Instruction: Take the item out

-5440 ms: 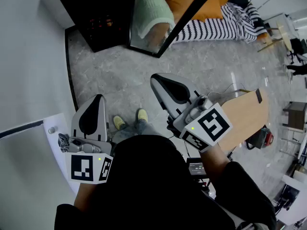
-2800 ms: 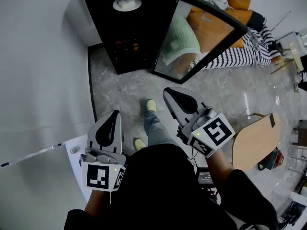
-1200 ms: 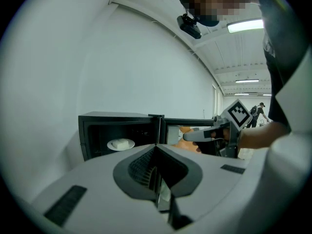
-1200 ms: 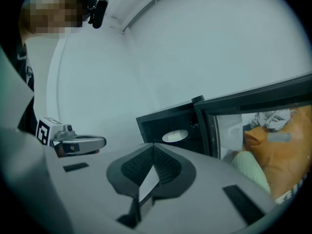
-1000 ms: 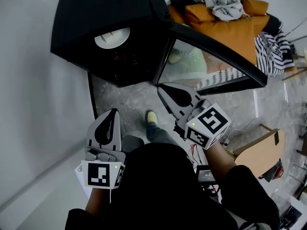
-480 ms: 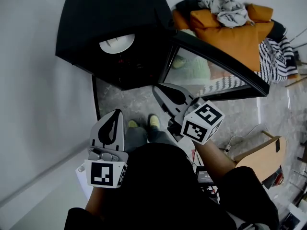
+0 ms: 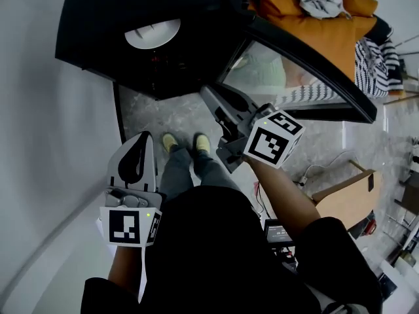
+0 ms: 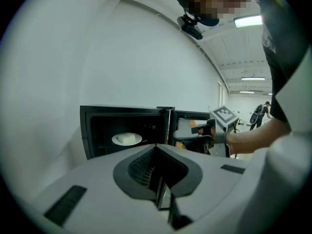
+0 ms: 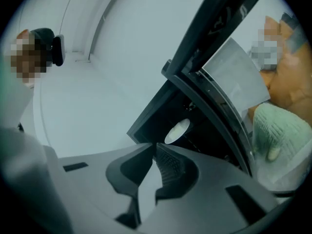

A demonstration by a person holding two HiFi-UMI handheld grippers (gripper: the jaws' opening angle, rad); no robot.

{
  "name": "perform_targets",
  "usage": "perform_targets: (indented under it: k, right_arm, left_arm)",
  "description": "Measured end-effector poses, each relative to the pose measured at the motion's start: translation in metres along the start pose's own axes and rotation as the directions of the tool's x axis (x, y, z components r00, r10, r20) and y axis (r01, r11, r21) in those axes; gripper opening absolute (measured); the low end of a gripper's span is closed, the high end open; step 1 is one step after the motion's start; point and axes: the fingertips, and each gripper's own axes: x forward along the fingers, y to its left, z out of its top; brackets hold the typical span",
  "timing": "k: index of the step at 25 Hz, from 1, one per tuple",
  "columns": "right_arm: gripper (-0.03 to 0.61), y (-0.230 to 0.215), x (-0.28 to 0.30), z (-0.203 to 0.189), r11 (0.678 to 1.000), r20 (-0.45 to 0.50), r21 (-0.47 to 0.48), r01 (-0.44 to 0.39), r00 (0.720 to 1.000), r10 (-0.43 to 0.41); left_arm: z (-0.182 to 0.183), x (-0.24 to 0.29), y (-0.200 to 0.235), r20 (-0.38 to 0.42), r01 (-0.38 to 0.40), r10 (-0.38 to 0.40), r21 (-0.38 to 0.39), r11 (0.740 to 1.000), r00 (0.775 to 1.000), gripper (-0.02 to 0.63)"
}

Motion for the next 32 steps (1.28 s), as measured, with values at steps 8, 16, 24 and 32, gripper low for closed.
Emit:
perform_targets:
  k: [8,16,24,32]
  right_arm:
    - [0.032,-0.018,0.016,-0.005,0.999,-0.002,0.018,0.026,1.000,-0.026]
    - [0.058,-0.025,0.023,-0.009,0.997,-0.014,0.073,0.033,0.999,-0.032]
    - [0.080,-0.036,0.059,-0.020,0.990,0.022,0.139,0.018,1.000,-0.021]
    - [0.089,-0.046,0.092,-0.030,0.988,0.050,0.155,0.012,0.999,-0.019]
  left_arm:
    - [-0.027,0.016,0.024,-0.001,0.018,-0.018,-0.056,0.998,1.000,0.009]
    - [-0.037,0.029,0.024,-0.021,0.008,-0.010,-0.096,0.995,1.000,0.009]
    - [-0.058,0.039,0.036,-0.009,-0.011,0.009,-0.144,0.989,1.000,0.009]
    - [-0.079,0.043,0.059,0.000,-0.040,0.041,-0.152,0.988,0.999,0.009]
